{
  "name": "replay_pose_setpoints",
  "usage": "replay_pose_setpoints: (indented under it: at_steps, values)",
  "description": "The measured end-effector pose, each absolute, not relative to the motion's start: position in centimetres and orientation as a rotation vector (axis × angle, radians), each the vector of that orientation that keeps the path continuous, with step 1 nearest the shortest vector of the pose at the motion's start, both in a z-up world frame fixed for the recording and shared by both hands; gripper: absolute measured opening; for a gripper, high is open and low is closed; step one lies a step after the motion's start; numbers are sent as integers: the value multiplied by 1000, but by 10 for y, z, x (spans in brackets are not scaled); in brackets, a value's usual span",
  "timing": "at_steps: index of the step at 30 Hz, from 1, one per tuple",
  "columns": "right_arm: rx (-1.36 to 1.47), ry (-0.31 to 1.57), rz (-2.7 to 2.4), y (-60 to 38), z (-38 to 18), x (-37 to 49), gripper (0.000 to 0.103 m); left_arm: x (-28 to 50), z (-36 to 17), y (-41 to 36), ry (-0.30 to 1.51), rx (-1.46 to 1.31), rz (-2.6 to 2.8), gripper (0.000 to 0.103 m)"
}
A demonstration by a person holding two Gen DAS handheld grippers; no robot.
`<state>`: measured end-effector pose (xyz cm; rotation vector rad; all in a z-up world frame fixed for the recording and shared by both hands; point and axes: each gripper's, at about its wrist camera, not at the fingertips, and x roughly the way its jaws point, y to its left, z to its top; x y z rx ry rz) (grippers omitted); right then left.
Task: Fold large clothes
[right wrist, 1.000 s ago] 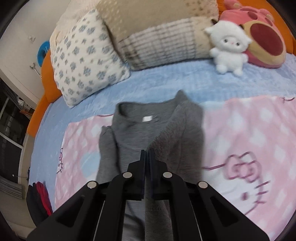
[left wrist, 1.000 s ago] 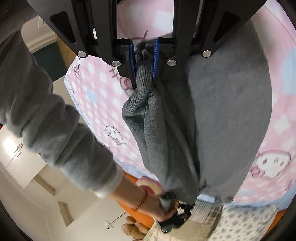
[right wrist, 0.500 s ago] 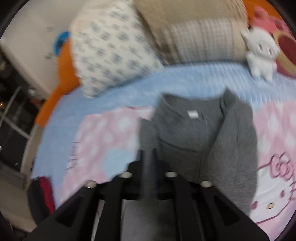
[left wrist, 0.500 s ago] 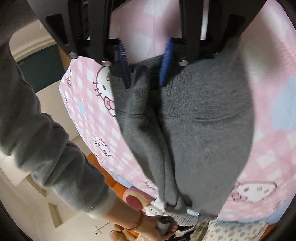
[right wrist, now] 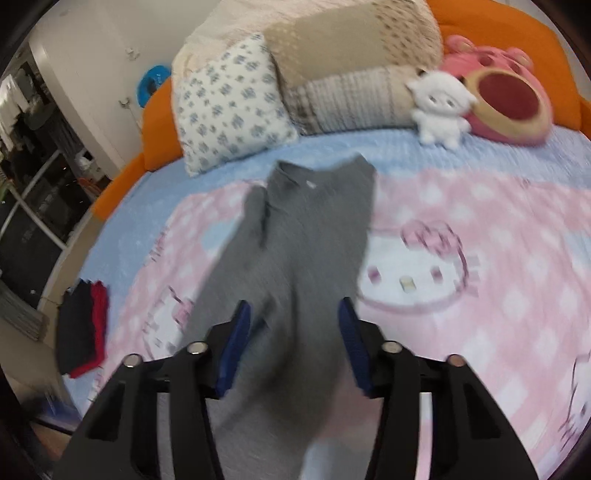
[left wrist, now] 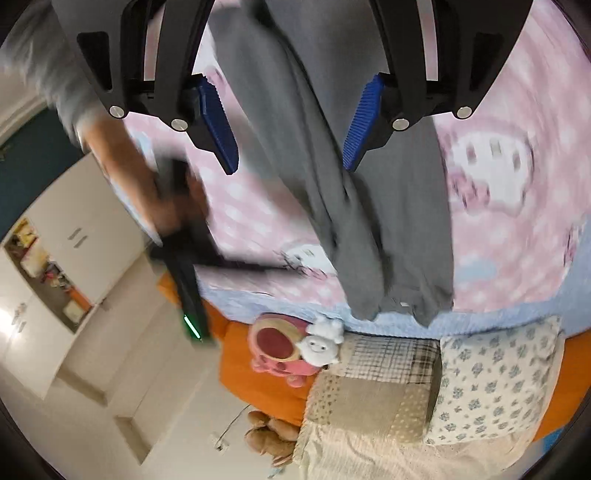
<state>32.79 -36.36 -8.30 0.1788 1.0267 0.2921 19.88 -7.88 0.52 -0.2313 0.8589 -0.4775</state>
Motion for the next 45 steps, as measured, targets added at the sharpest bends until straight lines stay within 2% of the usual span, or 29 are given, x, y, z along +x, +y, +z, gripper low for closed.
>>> replay_pose_setpoints:
  at_steps: [2, 7, 9, 14, 20, 22, 24, 27, 30, 31, 32, 34, 35, 36, 38, 41, 45]
  values:
    - [179, 1023, 270, -363, -103, 316, 36, 247, 6, -83, 910, -235, -481, 62]
    - [182, 1041, 279, -341, -134, 324, 33, 344, -18, -80, 1009, -311, -433, 62]
    - [249, 1049, 351, -330, -139, 328, 28, 354, -24, -75, 999, -312, -420, 62]
    - [119, 1009, 503, -276, -123, 324, 30, 375, -22, -59, 973, -336, -425, 62]
    - [28, 1064, 552, -252, -146, 315, 32, 399, -45, -58, 1052, -383, -461, 62]
    - [92, 1024, 562, -269, -136, 299, 37, 399, -56, -58, 1071, -401, -461, 62]
    - [135, 1010, 559, -285, -126, 285, 54, 397, -67, -63, 1103, -364, -446, 62]
    - [138, 950, 516, -319, -104, 249, 60, 395, -79, -73, 1142, -265, -388, 62]
    - [185, 974, 447, -356, -99, 218, 63, 395, -83, -81, 1158, -220, -364, 62]
    - [199, 996, 430, -363, -103, 211, 64, 397, -86, -84, 1169, -226, -367, 61]
    - [214, 1015, 426, -367, -108, 205, 63, 398, -88, -86, 1179, -237, -368, 53]
    - [255, 1076, 431, -371, -125, 199, 58, 400, -92, -90, 1199, -262, -374, 41]
    - [279, 1114, 444, -371, -136, 196, 47, 400, -96, -92, 1210, -279, -367, 35]
    - [305, 1147, 473, -369, -147, 193, 30, 401, -97, -94, 1215, -291, -372, 32]
    - [306, 1158, 484, -362, -160, 190, 21, 402, -100, -99, 1226, -336, -385, 27]
    - [347, 1126, 489, -375, -153, 188, 15, 403, -95, -102, 1222, -491, -495, 24]
    - [344, 1125, 474, -393, -143, 186, 14, 407, -90, -101, 1178, -617, -602, 23]
